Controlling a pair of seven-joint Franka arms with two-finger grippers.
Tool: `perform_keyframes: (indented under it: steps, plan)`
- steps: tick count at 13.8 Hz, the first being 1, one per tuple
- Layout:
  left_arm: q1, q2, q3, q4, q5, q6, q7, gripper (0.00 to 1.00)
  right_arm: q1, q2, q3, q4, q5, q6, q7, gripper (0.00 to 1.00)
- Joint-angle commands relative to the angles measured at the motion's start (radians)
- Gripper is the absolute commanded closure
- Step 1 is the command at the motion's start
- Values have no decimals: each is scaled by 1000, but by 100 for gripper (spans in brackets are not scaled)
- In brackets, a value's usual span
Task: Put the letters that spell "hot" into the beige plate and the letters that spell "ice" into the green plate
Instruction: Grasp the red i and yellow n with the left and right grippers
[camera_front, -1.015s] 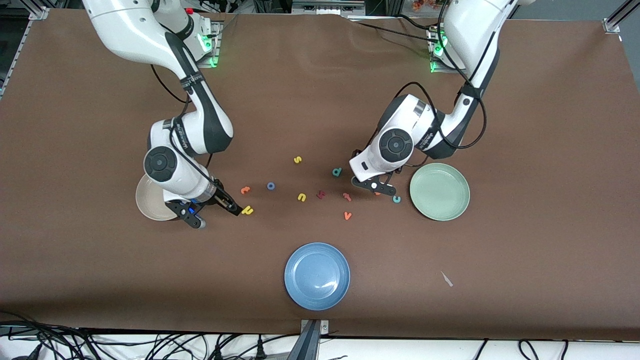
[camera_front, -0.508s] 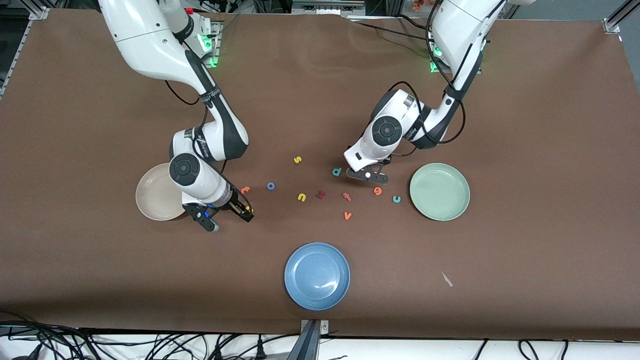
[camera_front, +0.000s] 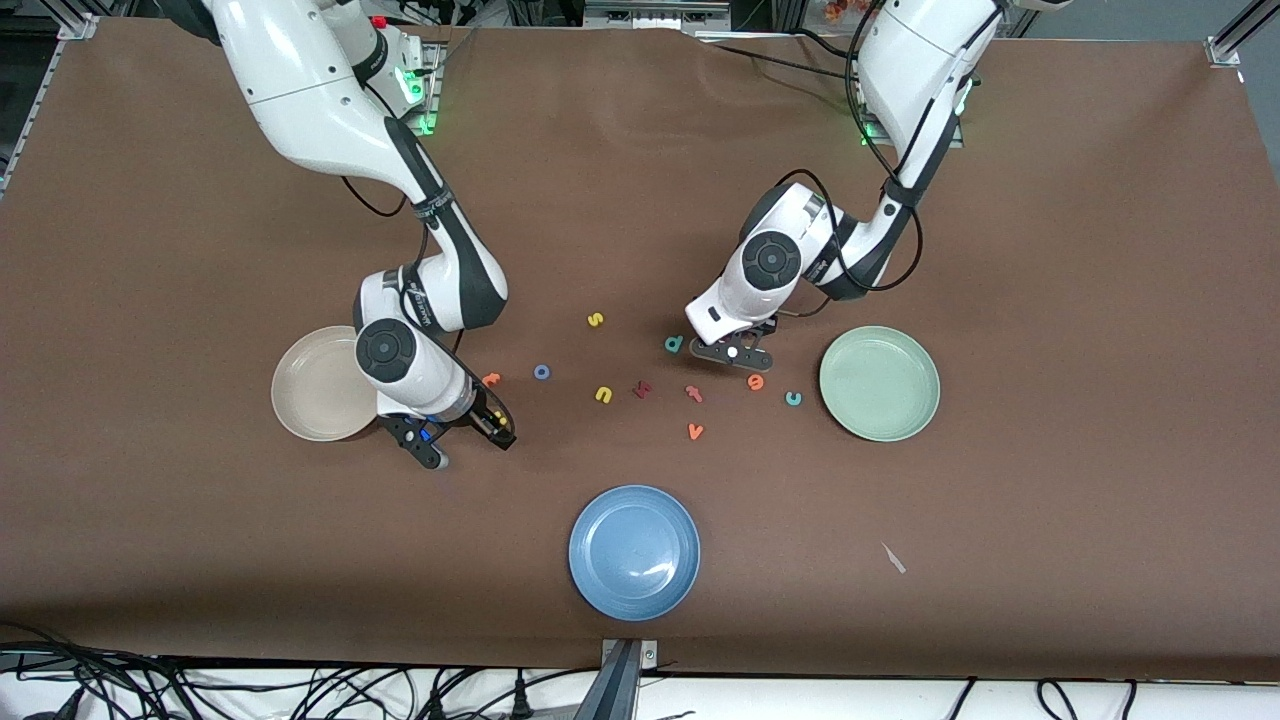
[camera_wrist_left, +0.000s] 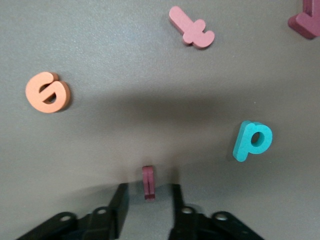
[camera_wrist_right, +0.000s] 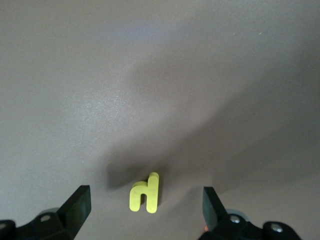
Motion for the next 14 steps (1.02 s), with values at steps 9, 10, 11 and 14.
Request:
perform_keyframes:
  steps: [9,10,11,14]
  plan:
    - [33,-92,12,28,28,-175,-5,94,20,45,-8,40,28,22,56,50]
    - [53,-109,12,31,32,-224,7,94,20,47,-8,43,29,22,56,58]
    - [79,-122,10,32,55,-252,39,94,20,50,-8,46,29,22,54,66]
    - [154,-129,9,31,153,-297,142,94,19,51,-8,46,40,22,54,85]
